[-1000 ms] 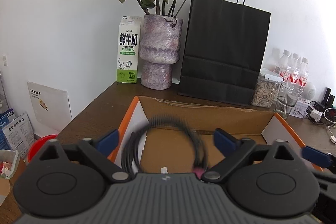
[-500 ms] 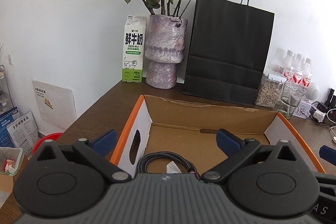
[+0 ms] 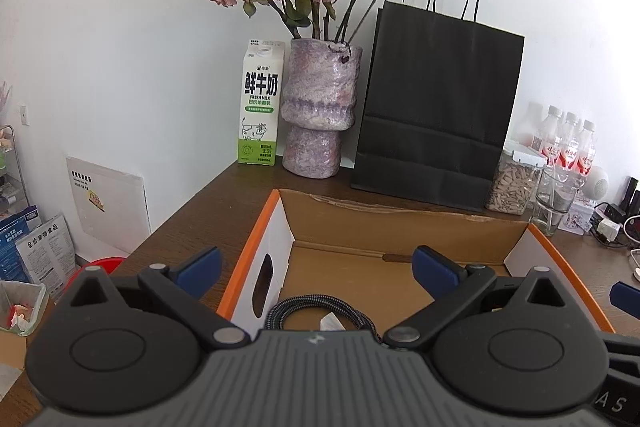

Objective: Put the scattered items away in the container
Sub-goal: 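Withdraw both tools from the box back toward the table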

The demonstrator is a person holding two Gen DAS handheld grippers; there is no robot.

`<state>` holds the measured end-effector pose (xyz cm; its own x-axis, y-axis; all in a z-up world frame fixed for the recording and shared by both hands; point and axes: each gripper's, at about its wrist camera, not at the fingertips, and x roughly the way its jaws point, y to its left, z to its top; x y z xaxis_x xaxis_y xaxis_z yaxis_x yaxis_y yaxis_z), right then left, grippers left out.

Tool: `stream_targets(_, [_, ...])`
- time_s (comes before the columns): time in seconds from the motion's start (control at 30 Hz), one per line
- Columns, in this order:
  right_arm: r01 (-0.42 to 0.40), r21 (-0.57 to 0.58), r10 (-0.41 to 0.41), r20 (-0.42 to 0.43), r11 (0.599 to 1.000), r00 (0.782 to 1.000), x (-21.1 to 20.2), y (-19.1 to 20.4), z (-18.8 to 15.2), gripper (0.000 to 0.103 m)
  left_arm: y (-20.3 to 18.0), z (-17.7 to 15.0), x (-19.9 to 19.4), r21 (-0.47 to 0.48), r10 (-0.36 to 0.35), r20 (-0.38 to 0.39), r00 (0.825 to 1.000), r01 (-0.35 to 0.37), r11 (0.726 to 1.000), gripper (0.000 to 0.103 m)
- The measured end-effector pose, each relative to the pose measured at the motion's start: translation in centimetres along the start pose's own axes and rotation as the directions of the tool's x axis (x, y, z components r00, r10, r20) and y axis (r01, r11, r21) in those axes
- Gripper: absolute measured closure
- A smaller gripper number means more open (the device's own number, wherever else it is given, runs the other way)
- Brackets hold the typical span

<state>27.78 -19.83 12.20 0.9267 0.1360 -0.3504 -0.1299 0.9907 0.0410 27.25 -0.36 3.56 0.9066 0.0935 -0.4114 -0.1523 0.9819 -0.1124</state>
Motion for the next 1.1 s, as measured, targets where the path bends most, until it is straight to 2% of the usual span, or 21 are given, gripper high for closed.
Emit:
stream_targets(0.17, [-0.014,-0.012,0.015,0.021,1.0,1.0,-1.1,0.3,0.6,0.0,-0.3,0.4,-1.5,0.025,0.033,0.036,0.999,-0.034,0.999,0.0])
stream_targets(0.37, [-0.021,-0.032,0.023,0.045,0.999,0.999,-3.1,0.5,1.2,0.0,0.0,0.5,-3.6,0.018,0.034,0.06,0.998,-0.035,0.999,0.0])
stream_targets(0.73, [0.008,-0.046,-0.005,0.068,0.999,0.998,-8.5,-1.5,0.8,0.0,0.4,-0.3,-8.7,0.072,0.088,0.148,0.985,-0.1,0.992,0.0])
stream_targets(1.1, [0.042,-0.074,-0.039,0.039,0.996,0.998,-13.4,-4.8,-2.5,0.0,1.4,-3.4,-12.0,0.12,0.09,0.119,0.989,-0.104,0.987,0.0])
